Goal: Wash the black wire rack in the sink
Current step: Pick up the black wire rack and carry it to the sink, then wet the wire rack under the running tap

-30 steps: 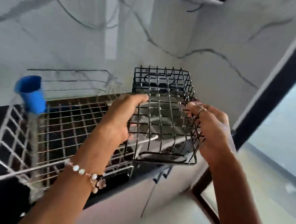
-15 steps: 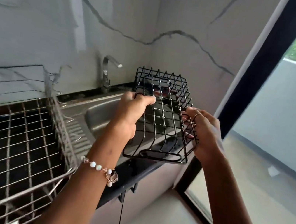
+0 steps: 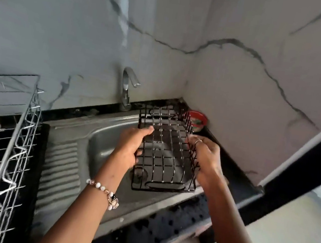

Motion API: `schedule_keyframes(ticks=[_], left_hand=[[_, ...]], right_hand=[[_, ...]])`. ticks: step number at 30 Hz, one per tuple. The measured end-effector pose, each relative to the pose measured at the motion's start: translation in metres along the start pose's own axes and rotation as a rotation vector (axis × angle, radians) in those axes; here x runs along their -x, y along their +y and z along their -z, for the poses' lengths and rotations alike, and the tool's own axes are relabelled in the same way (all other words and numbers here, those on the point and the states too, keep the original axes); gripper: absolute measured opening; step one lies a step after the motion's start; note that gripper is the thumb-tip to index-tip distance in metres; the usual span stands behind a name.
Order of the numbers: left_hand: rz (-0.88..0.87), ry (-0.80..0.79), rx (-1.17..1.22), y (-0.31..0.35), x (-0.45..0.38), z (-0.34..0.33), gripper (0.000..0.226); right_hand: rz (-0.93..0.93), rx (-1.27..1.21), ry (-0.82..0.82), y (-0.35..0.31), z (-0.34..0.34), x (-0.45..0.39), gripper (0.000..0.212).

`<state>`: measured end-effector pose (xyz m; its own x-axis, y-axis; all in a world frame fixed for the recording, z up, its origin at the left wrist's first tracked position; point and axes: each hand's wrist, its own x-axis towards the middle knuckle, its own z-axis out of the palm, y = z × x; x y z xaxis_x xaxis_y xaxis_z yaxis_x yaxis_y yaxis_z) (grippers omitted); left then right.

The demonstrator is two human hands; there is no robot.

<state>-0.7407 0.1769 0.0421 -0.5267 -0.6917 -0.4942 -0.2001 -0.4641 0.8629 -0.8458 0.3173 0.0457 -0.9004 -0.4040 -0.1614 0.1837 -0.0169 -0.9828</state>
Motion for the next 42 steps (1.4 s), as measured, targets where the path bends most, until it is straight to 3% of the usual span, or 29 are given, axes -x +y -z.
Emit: schedule_keyframes(ticks=[3,7,11,13,15,17,20,25,27,30,37,40,42], left_hand=[[0.055,0.113,0.072,-0.004,-0.017,0.009,0.042],[-0.013,0.317,0.077,-0.005,-0.042,0.025,0.027],[-0.042,0.406,-0.002,-0.008,-0.072,0.035,0.031],[-0.012,0.429,0.010,-0.014,-0.084,0.039,0.032],[0.023,0.466,0.032,-0.019,-0.091,0.042,0.037],[0.023,0.524,0.042,-0.025,-0.097,0.045,0.049],[0.037,0.596,0.034,-0.031,-0.098,0.050,0.041],[0.010,0.662,0.017,-0.033,-0.107,0.056,0.026],[0.022,0.670,0.036,-0.032,-0.110,0.058,0.030],[0.041,0.665,0.031,-0.029,-0.111,0.061,0.031],[0.049,0.644,0.069,-0.030,-0.120,0.070,0.047],[0.046,0.625,0.065,-0.031,-0.123,0.073,0.040],[0.046,0.617,0.079,-0.032,-0.123,0.075,0.043]], right_hand=[[-0.021,0.061,-0.080,0.016,-0.019,-0.028,0.004],[-0.049,0.111,-0.214,0.035,-0.050,-0.070,0.011],[-0.130,0.318,-0.352,0.050,-0.073,-0.116,0.010],[-0.118,0.412,-0.334,0.057,-0.083,-0.141,0.010],[-0.026,0.517,-0.286,0.057,-0.098,-0.167,0.009],[0.083,0.622,-0.345,0.053,-0.115,-0.185,0.012],[0.329,0.805,-0.571,0.043,-0.147,-0.203,0.031],[0.930,1.200,-0.880,0.044,-0.206,-0.234,0.057],[1.033,1.462,-0.920,0.046,-0.219,-0.244,0.068],[1.077,1.646,-0.941,0.052,-0.223,-0.254,0.071],[1.202,1.660,-0.857,0.066,-0.214,-0.259,0.064],[1.139,1.585,-0.830,0.072,-0.219,-0.254,0.068],[1.049,1.409,-0.838,0.072,-0.224,-0.252,0.066]])
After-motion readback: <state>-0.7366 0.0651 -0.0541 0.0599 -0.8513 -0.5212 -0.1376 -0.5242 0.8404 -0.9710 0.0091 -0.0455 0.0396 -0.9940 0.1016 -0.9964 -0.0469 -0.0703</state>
